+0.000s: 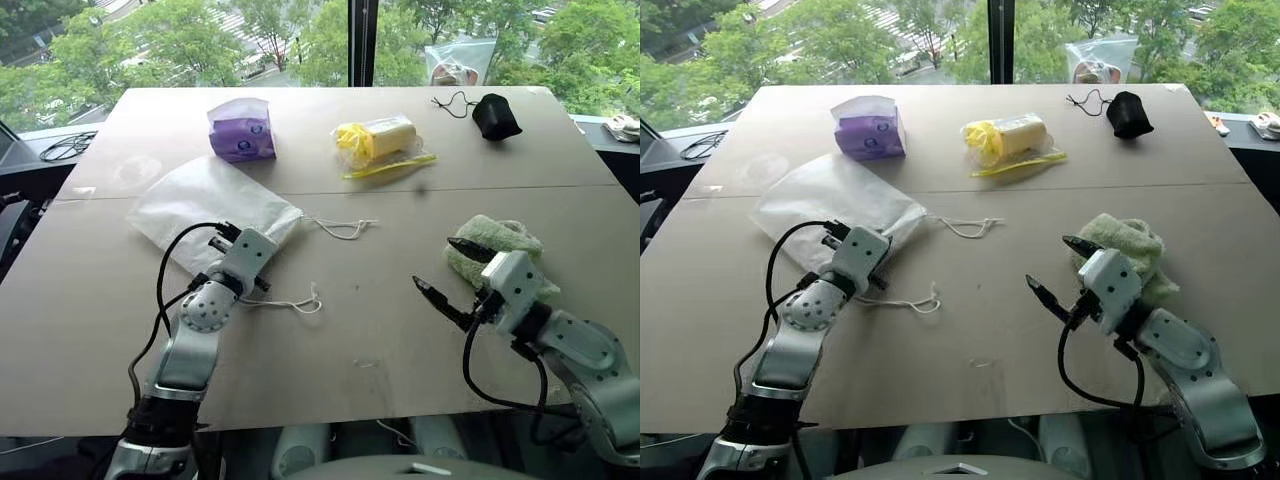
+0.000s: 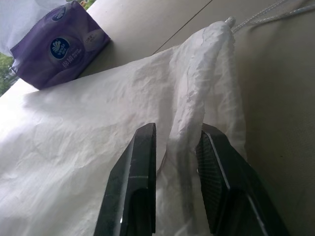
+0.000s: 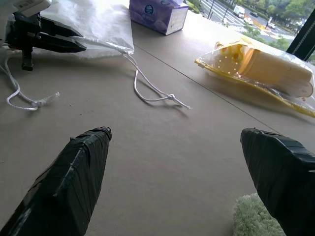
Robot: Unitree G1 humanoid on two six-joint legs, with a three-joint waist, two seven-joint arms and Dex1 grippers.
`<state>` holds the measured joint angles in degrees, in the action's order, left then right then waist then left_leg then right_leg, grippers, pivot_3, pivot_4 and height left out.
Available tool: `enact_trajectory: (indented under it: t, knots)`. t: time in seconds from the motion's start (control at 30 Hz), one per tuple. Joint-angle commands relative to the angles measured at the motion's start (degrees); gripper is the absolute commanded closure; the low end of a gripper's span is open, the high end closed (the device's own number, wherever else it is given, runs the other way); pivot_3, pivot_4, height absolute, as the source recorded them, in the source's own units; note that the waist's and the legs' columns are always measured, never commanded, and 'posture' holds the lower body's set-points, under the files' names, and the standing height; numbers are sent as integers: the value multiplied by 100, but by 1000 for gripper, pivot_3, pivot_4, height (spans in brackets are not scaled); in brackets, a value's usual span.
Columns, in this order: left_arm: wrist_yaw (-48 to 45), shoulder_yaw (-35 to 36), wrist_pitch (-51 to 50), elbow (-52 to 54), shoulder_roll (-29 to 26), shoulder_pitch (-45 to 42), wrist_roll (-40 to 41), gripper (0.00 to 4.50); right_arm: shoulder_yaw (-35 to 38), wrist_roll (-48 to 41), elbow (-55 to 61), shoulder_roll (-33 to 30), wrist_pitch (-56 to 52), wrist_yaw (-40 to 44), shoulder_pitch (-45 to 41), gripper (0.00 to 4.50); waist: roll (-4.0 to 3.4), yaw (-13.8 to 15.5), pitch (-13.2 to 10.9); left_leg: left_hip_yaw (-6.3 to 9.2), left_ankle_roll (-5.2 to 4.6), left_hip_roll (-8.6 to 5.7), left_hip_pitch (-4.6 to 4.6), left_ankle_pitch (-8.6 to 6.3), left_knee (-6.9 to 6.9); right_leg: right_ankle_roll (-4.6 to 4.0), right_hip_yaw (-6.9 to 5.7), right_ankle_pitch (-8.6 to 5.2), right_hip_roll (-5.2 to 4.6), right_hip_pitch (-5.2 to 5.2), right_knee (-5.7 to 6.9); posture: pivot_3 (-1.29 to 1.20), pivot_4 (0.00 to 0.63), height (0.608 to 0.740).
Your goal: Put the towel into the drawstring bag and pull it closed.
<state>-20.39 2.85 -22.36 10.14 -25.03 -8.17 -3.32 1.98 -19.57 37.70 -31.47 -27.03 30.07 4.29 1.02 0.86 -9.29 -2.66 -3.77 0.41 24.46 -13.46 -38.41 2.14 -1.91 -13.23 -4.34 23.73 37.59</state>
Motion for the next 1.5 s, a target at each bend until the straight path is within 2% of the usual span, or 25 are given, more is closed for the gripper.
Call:
enact_trajectory:
  t: [0.03, 0.17, 0.23, 0.3, 0.4, 0.47, 0.53, 0.83, 0.93, 1.03, 1.07, 1.17, 1.2, 1.3, 1.4, 1.5]
  knots:
    - [-978, 1003, -1737, 392, 141, -398, 2122, 4477, 960, -441, 53, -360, -1007, -241, -407, 0, 0, -4, 0, 1, 0, 0, 1, 0, -1, 0, -1, 0, 0, 0, 0, 0, 150, 740]
    - [-1389, 1598, -3426, 535, -65, -878, 3622, 4477, 1606, -747, -272, -753, -2090, -407, -815, 0, 0, 5, -1, 12, 0, -2, 14, 1, -12, 7, -19, 3, 6, 1, 2, 0, 150, 740]
    - [-1331, 1701, -3857, 564, -113, -1107, 3971, 4477, 1828, -751, -585, -848, -2731, -673, -1058, 0, 0, 0, -1, 11, -1, -5, 15, 1, -12, 11, -18, 5, 11, 0, 3, 0, 150, 740]
    - [-1013, 1883, -4245, 471, 97, -1498, 4322, 4477, 1892, -566, -980, -758, -3240, -1138, -1294, 0, 1, 0, -1, 9, -1, -5, 11, 1, -12, 16, -13, 8, 20, -2, 2, 0, 150, 740]
    - [-725, 1751, -4322, 465, 294, -1817, 4389, 4477, 1949, -514, -1435, -374, -3855, -1624, -1648, 0, 4, -1, 1, 7, -2, -8, 11, 2, -14, 21, -11, 11, 34, -4, 5, 0, 150, 740]
    - [-594, 1715, -4352, 444, 382, -1910, 4444, 4477, 1914, -477, -1607, -252, -4050, -1738, -1765, 0, 3, -14, 1, 0, -3, -12, 8, 2, -13, 22, 0, 10, 41, -3, 11, 0, 150, 740]
    - [-440, 1584, -4269, 382, 511, -2013, 4398, 4477, 1722, -480, -1986, -188, -4681, -1780, -1860, 0, 2, -23, 0, -4, -3, -12, 9, 2, -11, 23, 6, 11, 44, -1, 12, 0, 150, 740]
    - [-141, 1481, -4281, 378, 690, -2198, 4559, 4477, 1577, -1024, -1971, -62, -5555, -1186, -1786, 0, 22, -18, 13, 0, -4, -10, 3, 1, -9, 22, 11, 10, 57, -4, 10, 0, 150, 740]
    - [-114, 1493, -4451, 346, 745, -2192, 4702, 4500, 895, -975, -1705, -138, -5223, -983, -1299, 641, 30, -18, 19, 0, -3, -8, 2, 1, -7, 21, 14, 10, 60, -4, 10, 0, 150, 740]
    - [-127, 1411, -4471, 318, 675, -2189, 4701, 4500, 354, -721, -1655, -243, -4615, -846, -935, 2112, 79, -21, 54, 4, -2, -3, -10, 0, 3, 21, 11, 8, 65, -13, 8, 0, 150, 740]
    - [-181, 1337, -4403, 313, 609, -2189, 4654, 4500, 380, -744, -1665, -96, -4429, -829, -906, 2458, 92, -22, 62, 3, -2, -2, -15, 0, 5, 20, 11, 7, 65, -16, 5, 0, 150, 740]
    - [-408, 1206, -4324, 256, 472, -2223, 4696, 4500, 484, -718, -1673, 222, -3747, -779, -942, 3985, 120, -36, 79, 0, 0, 0, -46, -1, 15, 12, 16, 2, 67, -40, -2, 0, 150, 740]
    - [-513, 1149, -4311, 244, 416, -2222, 4727, 4500, 579, -786, -1612, 356, -3564, -736, -977, 4362, 121, -63, 78, -2, 1, 1, -56, -2, 16, 6, 20, -1, 65, -48, -6, 0, 150, 740]
    - [-771, 1020, -4223, 165, 300, -2203, 4743, 4500, 717, -1092, -1227, 659, -2782, -301, -1000, 4454, 115, -144, 73, -6, 2, 4, -63, -2, 17, -2, 26, -6, 44, -50, -12, 0, 150, 740]
    - [-997, 991, -4247, 46, 260, -2191, 4858, 4500, 963, -2029, -782, 1158, -2755, 65, -1072, 4454, 65, -181, 42, -7, 2, 6, -65, -2, 17, -3, 31, -5, 42, -43, 1, 0, 150, 740]
    - [-1136, 745, -4325, -122, 232, -2224, 4807, 4500, 477, -2412, -898, 1983, -2507, 45, -1553, 4454, 39, -148, 21, -9, 3, 6, -53, -1, 17, 10, 33, 4, 41, -29, 12, 0, 150, 740]
